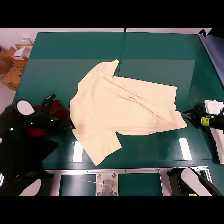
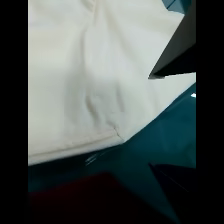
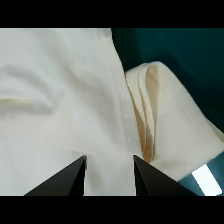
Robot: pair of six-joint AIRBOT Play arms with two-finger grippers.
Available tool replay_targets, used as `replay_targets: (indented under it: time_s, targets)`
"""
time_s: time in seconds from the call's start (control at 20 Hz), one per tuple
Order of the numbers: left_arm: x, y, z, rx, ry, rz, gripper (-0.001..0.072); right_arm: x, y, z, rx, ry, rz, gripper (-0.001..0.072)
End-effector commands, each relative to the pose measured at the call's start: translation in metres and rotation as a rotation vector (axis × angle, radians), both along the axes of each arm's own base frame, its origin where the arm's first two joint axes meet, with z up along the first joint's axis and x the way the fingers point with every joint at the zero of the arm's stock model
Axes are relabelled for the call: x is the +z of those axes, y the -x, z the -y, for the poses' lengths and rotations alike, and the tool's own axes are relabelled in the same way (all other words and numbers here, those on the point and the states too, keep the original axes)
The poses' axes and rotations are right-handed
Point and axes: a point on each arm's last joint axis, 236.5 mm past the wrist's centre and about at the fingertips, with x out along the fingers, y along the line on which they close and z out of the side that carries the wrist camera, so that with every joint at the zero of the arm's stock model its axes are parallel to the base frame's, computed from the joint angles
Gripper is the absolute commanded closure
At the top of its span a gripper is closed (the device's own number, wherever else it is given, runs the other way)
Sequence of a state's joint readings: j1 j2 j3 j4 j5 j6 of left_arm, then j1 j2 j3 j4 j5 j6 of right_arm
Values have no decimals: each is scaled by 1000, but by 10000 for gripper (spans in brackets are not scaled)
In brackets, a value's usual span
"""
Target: Fold the shirts.
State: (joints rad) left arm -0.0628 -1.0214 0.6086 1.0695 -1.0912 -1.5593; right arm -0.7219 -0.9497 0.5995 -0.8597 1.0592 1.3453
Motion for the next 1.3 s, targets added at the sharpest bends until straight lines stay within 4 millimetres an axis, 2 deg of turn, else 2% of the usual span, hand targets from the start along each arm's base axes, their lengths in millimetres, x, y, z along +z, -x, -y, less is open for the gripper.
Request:
replay_targets:
  time_s: [0.0,0.15,0.3,0.35,0.4,0.45,0.6,0.7,0.8,0.9,1.1,1.25]
  targets:
    - [-19,0,2,94,28,22,130,14,-7,10,-21,20,31,348]
    - [-39,3,11,141,74,-3,130,15,-8,9,-23,16,37,348]
    - [-50,-19,17,206,121,47,132,15,-7,7,-17,11,33,347]
    - [-52,-22,20,214,140,43,198,15,-6,6,-12,6,30,345]
    - [-55,-23,25,211,165,38,491,15,-5,4,-7,-1,26,309]
    - [-55,-24,30,191,185,46,682,15,-4,2,-1,-7,21,273]
    - [-50,-32,31,124,176,96,686,8,8,-1,-10,-32,-42,278]
    - [-47,-34,28,62,147,110,686,-6,31,1,-10,-19,-159,280]
    - [-44,-39,21,9,103,135,686,-19,57,13,-32,36,-283,280]
    - [-40,-45,21,2,99,154,685,-27,69,22,-69,66,-343,280]
    - [-39,-50,17,-10,77,172,686,-50,67,28,-107,68,-345,280]
    - [-39,-49,18,-12,79,169,685,-71,49,29,-124,23,-316,280]
